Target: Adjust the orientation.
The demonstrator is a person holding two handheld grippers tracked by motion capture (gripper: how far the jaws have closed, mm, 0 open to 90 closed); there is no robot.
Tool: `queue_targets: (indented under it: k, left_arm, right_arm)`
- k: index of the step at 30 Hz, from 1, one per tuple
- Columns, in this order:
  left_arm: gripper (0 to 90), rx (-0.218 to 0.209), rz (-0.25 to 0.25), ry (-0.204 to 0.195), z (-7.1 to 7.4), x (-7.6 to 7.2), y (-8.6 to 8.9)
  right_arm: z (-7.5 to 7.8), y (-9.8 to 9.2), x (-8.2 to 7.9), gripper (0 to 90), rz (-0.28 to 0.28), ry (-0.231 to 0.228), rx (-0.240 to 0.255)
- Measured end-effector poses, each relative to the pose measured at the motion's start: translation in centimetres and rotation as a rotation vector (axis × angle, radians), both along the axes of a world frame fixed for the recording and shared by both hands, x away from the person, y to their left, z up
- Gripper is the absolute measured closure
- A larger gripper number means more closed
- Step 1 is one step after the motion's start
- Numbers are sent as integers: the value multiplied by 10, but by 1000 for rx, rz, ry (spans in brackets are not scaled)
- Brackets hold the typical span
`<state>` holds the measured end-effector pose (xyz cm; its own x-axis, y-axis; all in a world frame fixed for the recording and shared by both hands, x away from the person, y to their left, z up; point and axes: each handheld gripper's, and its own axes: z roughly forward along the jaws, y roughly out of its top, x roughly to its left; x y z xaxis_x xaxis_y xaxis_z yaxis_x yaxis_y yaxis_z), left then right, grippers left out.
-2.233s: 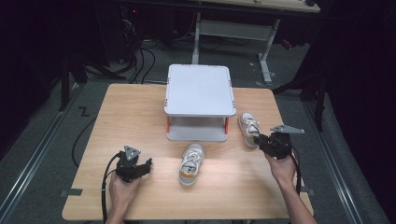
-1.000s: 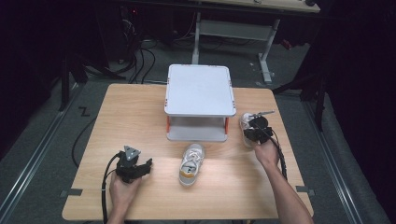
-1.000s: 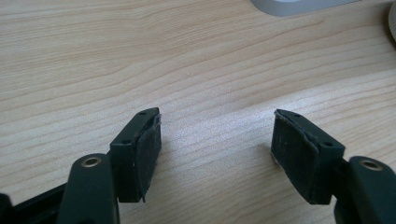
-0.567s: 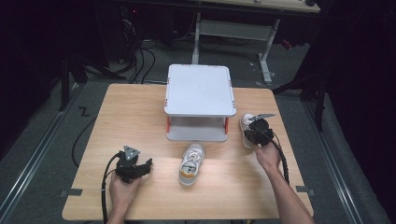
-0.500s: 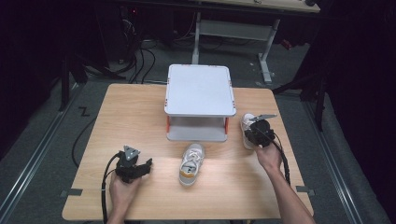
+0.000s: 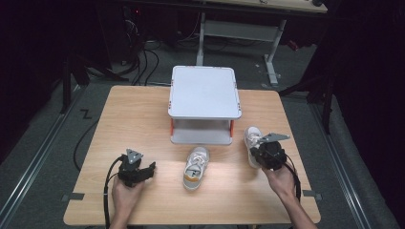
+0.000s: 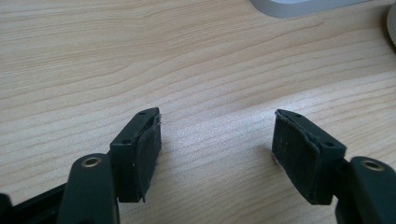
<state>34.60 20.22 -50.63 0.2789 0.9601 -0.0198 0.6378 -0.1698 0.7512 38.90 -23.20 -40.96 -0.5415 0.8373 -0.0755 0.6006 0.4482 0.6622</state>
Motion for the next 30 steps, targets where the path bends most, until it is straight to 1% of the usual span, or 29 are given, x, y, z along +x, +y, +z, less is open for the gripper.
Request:
queue_targets:
  k: [4, 8, 12, 15, 19, 25, 30]
  left_arm:
    - [331, 1, 0, 0, 0, 0, 0]
    - [331, 2, 0, 0, 0, 0, 0]
    - [331, 2, 1, 0, 0, 0, 0]
    - [332, 2, 1, 0, 0, 0, 0]
    - [331, 2, 0, 0, 0, 0, 0]
    - [331, 5, 0, -1, 0, 0, 0]
    - [331, 4, 0, 0, 0, 0, 0]
  right_arm:
    - [-3, 8, -18, 872, 29, 8, 10]
    - [-7, 18, -31, 872, 56, 9, 12]
    - [-12, 30, -43, 872, 86, 18, 28]
    - [-15, 40, -49, 872, 113, 24, 27]
    - [-17, 53, -55, 872, 140, 31, 31]
    - [-20, 73, -57, 871, 176, 35, 38]
    - [-23, 88, -54, 871, 170, 41, 31]
